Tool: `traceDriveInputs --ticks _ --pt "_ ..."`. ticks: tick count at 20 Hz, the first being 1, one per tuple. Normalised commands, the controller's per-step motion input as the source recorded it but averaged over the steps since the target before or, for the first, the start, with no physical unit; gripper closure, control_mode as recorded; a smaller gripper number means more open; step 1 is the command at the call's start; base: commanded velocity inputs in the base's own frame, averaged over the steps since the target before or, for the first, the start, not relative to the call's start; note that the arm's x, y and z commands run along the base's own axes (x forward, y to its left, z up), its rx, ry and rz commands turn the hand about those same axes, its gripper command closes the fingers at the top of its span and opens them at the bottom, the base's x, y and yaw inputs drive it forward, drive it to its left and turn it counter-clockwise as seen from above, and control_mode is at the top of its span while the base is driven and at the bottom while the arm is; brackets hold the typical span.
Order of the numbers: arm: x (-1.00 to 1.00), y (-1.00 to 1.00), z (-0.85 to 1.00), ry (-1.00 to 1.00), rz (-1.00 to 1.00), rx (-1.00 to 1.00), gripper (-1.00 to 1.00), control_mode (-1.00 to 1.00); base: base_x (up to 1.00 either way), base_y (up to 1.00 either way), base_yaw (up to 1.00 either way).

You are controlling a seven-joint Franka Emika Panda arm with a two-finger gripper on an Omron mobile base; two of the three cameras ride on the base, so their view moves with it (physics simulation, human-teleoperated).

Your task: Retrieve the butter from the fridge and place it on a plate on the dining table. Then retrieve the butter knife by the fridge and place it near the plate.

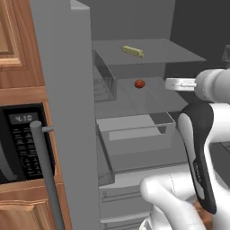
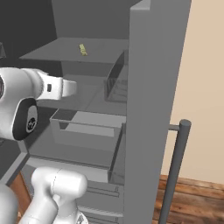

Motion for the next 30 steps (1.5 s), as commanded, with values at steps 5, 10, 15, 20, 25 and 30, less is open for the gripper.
traceDriveInputs --ticks 5,10,15,20,25,30 --pt "0.0 0.06 0.35 -0.36 -0.12 0.0 -1.0 -1.0 0.0 0.0 0.0" --pt "0.07 0.0 0.4 -0.08 -0.03 0.0 -1.0 -1.0 0.0 0.0 0.0" --pt "0.09 0.01 0.37 0.09 0.0 -0.04 -1.0 -1.0 0.0 0.0 0.0" --pt "0.29 0.0 0.02 0.19 0.14 -0.13 -1.0 -1.0 0.0 0.0 0.0" --pt "0.44 0.0 0.0 0.11 0.19 -0.02 -1.0 -1.0 0.0 0.0 0.0" --pt "0.42 0.0 0.01 0.26 0.08 -0.03 -1.0 -1.0 0.0 0.0 0.0"
